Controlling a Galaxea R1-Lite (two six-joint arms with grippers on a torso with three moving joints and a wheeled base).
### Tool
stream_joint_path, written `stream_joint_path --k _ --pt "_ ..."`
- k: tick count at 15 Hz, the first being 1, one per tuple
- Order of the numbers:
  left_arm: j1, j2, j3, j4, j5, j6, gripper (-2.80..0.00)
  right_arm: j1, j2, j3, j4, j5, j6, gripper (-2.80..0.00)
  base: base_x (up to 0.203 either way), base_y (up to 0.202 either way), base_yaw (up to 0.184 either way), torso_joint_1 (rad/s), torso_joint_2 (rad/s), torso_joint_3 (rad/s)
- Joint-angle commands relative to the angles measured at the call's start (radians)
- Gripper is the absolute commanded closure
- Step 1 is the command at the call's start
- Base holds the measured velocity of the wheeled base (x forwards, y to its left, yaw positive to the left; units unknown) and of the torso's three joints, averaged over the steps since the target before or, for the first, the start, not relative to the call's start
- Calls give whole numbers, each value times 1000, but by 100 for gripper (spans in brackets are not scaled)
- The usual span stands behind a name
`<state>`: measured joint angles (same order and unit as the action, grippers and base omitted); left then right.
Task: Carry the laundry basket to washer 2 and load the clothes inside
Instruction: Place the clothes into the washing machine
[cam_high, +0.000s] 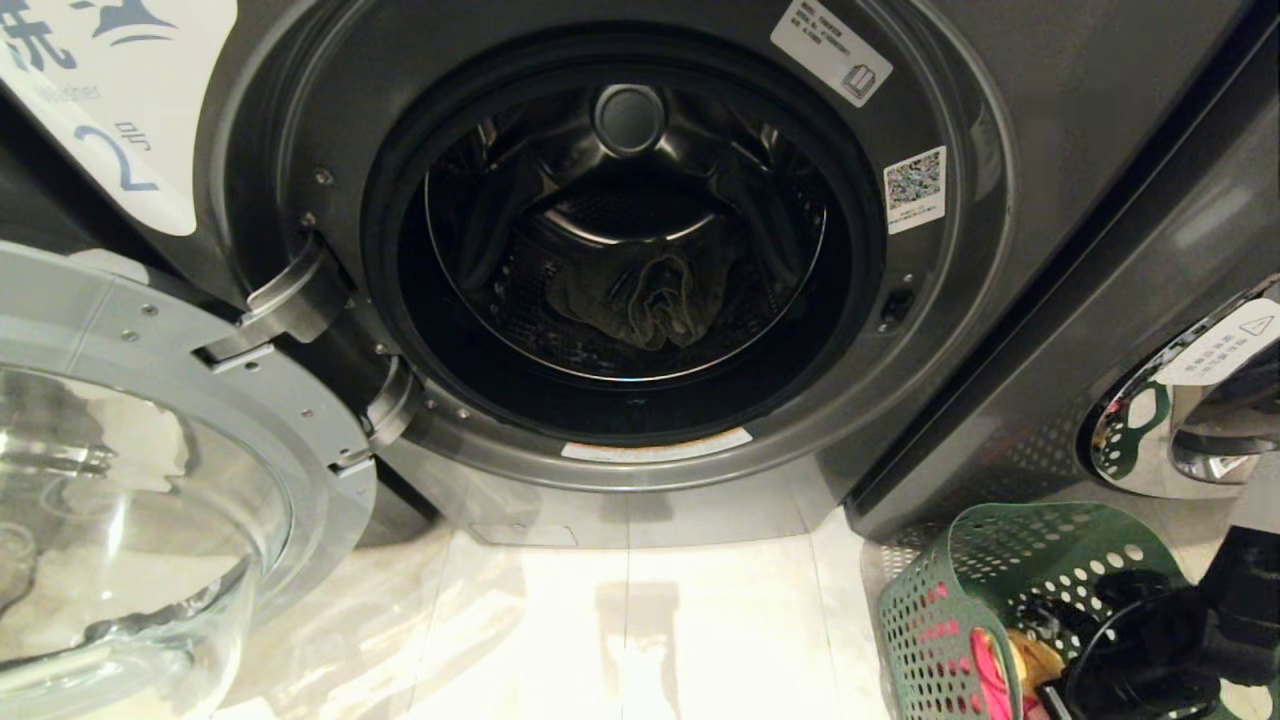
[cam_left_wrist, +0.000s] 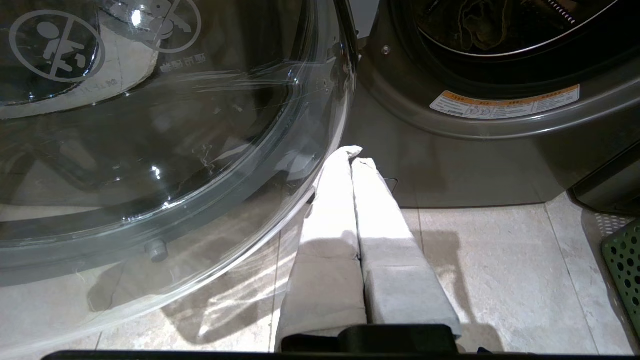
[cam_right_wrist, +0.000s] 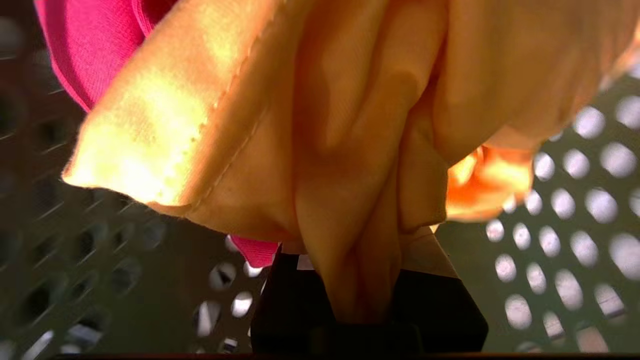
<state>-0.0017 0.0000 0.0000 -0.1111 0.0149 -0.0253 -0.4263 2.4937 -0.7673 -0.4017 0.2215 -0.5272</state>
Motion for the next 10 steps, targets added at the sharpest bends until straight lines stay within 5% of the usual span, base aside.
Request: stream_joint_path --k 1,10 --pt "0 2 40 -1 0 -1 0 -30 -190 75 9 27 -3 0 0 0 0 0 0 0" --pt "0 2 40 -1 0 0 0 -117 -853 254 95 135 50 0 0 0 0 0 0 0"
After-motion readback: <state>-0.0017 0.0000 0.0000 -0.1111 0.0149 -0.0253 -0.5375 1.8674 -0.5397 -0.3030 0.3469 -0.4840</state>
